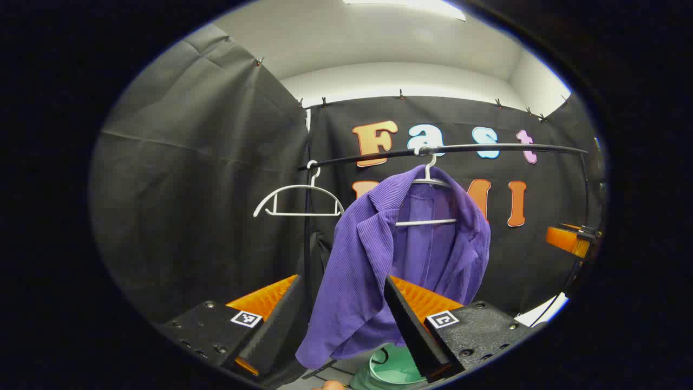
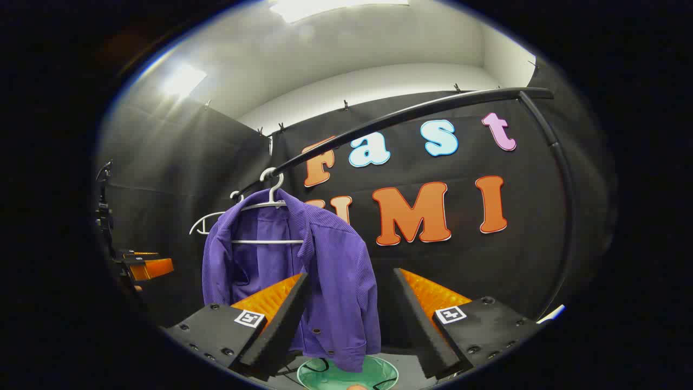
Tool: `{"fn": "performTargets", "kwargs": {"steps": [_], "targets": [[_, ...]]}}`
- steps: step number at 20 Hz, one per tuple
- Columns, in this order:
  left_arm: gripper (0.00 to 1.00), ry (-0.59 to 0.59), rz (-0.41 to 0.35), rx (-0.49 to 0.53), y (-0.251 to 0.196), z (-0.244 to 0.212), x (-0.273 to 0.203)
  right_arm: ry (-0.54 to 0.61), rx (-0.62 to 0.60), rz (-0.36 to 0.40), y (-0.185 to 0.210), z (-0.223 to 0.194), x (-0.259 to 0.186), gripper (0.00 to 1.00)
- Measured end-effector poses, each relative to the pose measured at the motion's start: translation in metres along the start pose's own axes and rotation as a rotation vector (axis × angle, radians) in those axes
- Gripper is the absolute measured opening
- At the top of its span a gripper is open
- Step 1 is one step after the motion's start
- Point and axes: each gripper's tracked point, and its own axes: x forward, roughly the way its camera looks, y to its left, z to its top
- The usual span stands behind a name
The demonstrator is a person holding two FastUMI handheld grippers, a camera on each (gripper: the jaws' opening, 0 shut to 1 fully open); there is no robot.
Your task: Grasp the clothes on the hanger with both hands and then place them into the laundry hamper below.
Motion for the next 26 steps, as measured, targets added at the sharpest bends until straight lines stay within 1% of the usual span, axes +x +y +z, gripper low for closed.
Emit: {"fn": "performTargets", "kwargs": {"steps": [1,3,5,6,7,8,10,11,13,14,15,16,17,18,19,20,21,22,24,25,26], "targets": [[0.92,0.0,0.006,0.003,0.003,-0.001,-0.007,0.006,0.002,0.007,0.005,-0.002,0.0,0.94],[0.93,-0.01,0.019,-0.002,0.008,0.001,-0.024,0.012,0.002,0.01,0.013,-0.004,-0.003,0.94],[0.93,-0.027,0.031,-0.019,0.013,0.008,-0.035,0.023,0.012,0.049,0.03,-0.007,-0.008,0.94],[0.95,-0.036,0.035,-0.018,0.015,0.012,-0.038,0.03,0.02,0.064,0.036,-0.008,-0.009,0.94],[0.95,-0.048,0.043,-0.01,0.016,0.019,-0.039,0.031,0.025,0.072,0.038,-0.008,-0.011,0.94],[0.92,-0.064,0.053,0.004,0.018,0.025,-0.038,0.027,0.025,0.071,0.039,-0.008,-0.011,0.96],[0.92,-0.089,0.064,0.034,0.018,0.032,-0.037,0.011,0.023,0.07,0.041,-0.003,-0.009,1.0],[0.92,-0.087,0.056,0.037,0.014,0.031,-0.034,0.008,0.023,0.069,0.042,-0.002,-0.008,0.94],[0.92,-0.074,0.038,0.013,0.007,0.026,-0.028,0.007,0.015,0.065,0.044,-0.003,-0.004,0.94],[0.93,-0.074,0.028,0.005,0.003,0.026,-0.025,0.007,0.008,0.064,0.044,-0.003,-0.001,0.98],[0.98,-0.076,0.022,0.004,0.0,0.025,-0.022,0.007,0.003,0.067,0.046,-0.004,0.002,0.94],[0.93,-0.079,0.021,0.005,-0.002,0.025,-0.018,0.011,0.002,0.068,0.046,-0.005,0.005,0.94],[0.95,-0.077,0.018,0.007,-0.005,0.023,-0.014,0.016,0.002,0.067,0.046,-0.006,0.007,0.94],[0.92,-0.066,0.01,0.006,-0.01,0.018,-0.009,0.023,0.004,0.064,0.045,-0.009,0.01,0.94],[0.95,-0.049,-0.004,0.002,-0.016,0.012,-0.004,0.03,0.008,0.06,0.046,-0.014,0.016,0.94],[0.95,-0.033,-0.019,0.001,-0.023,0.008,0.002,0.036,0.014,0.057,0.047,-0.018,0.022,0.94],[0.93,-0.019,-0.029,0.006,-0.026,0.003,0.009,0.04,0.017,0.055,0.048,-0.02,0.026,0.94],[0.93,-0.011,-0.033,0.011,-0.029,-0.001,0.014,0.042,0.019,0.052,0.049,-0.023,0.031,0.96],[0.98,0.011,-0.036,0.012,-0.033,-0.011,0.026,0.047,0.02,0.056,0.053,-0.027,0.039,1.0],[0.96,0.022,-0.036,0.006,-0.036,-0.015,0.033,0.049,0.019,0.062,0.057,-0.029,0.045,1.0],[0.95,0.03,-0.035,-0.001,-0.038,-0.019,0.04,0.052,0.017,0.069,0.062,-0.032,0.051,0.97]]}}
